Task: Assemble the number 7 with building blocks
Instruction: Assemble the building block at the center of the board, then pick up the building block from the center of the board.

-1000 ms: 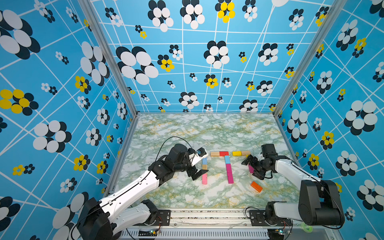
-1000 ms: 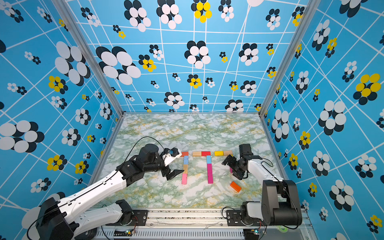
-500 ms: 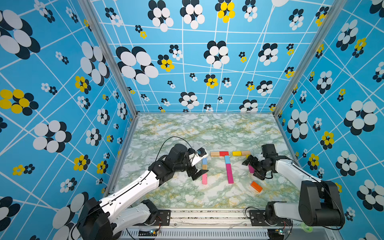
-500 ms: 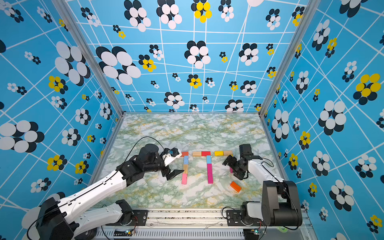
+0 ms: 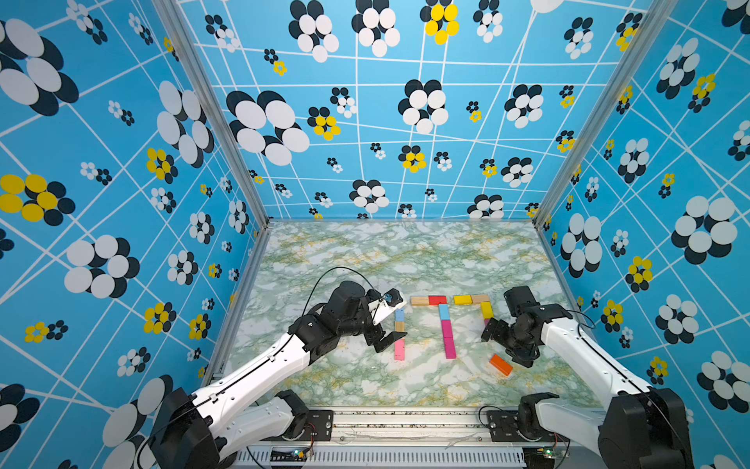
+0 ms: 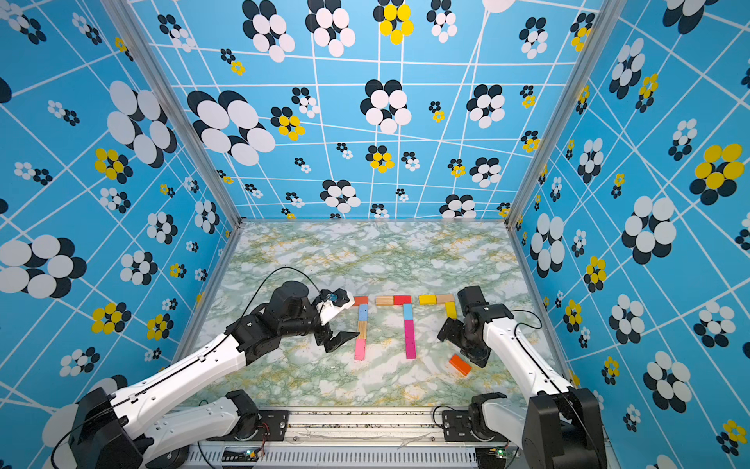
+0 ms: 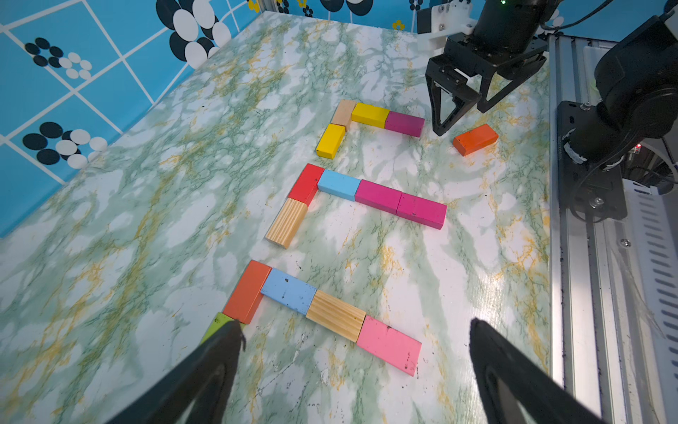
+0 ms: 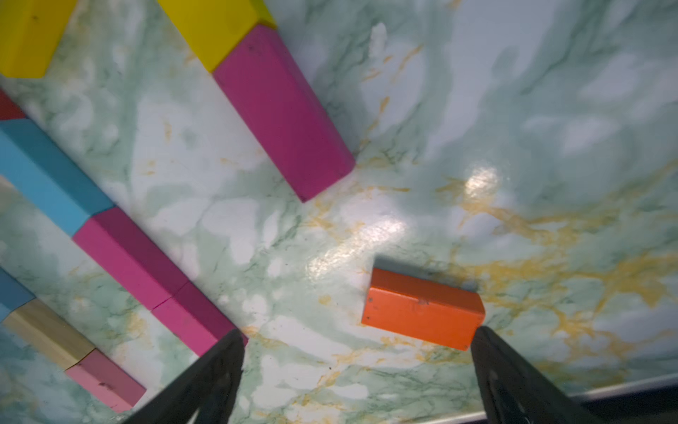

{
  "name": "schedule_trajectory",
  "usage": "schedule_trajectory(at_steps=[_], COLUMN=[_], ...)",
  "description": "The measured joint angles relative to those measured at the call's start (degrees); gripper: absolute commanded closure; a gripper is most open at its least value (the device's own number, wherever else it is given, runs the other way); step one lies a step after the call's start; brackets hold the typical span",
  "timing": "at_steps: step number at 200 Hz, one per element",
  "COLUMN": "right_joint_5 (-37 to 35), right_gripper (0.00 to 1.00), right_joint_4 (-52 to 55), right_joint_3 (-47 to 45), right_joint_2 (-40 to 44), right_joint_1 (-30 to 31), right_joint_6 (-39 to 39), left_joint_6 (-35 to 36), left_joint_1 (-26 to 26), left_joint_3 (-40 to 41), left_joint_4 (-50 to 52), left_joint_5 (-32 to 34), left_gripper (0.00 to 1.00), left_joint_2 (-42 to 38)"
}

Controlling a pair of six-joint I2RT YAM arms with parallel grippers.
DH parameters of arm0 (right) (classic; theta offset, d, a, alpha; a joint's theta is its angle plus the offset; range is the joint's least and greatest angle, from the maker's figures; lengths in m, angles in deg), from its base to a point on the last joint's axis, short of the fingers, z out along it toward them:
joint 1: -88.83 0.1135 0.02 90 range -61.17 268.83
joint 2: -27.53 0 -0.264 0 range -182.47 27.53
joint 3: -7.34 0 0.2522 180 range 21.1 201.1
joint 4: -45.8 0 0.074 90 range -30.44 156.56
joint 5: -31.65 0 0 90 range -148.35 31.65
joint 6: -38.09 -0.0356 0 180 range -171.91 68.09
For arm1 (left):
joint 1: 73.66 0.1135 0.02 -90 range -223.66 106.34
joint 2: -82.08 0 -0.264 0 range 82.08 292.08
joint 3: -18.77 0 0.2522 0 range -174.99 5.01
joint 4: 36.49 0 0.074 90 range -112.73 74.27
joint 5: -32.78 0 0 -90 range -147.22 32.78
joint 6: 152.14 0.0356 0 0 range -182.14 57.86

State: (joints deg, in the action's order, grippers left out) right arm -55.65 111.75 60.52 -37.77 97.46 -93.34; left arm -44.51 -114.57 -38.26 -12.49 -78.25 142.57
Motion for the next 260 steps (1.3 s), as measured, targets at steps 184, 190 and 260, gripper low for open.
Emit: schedule_trajectory(at_steps=[184, 190, 260], right_joint_5=[5.8, 5.8, -0.7], right_gripper=[0.02, 0.02, 0.03], right_joint_4=[-9.2, -9.1, -4.1], right_joint_3=[-7.9, -7.9, -3.8], right_joint_2=[-0.9, -0.6, -4.7], right_joint_1=[6.0, 6.7, 8.9], right_joint_6=[-7.5, -7.8, -4.1], left_joint_6=[0.0, 0.0, 0.0], left_joint_1=[0.0, 0.0, 0.0], left_joint_3=[0.0, 0.0, 0.0], left_joint_4=[0.0, 0.0, 0.0], left_joint_5=[0.0, 0.0, 0.0], left_gripper=[0.01, 0.01, 0.01], left_joint_2=[-1.1, -1.1, -1.1])
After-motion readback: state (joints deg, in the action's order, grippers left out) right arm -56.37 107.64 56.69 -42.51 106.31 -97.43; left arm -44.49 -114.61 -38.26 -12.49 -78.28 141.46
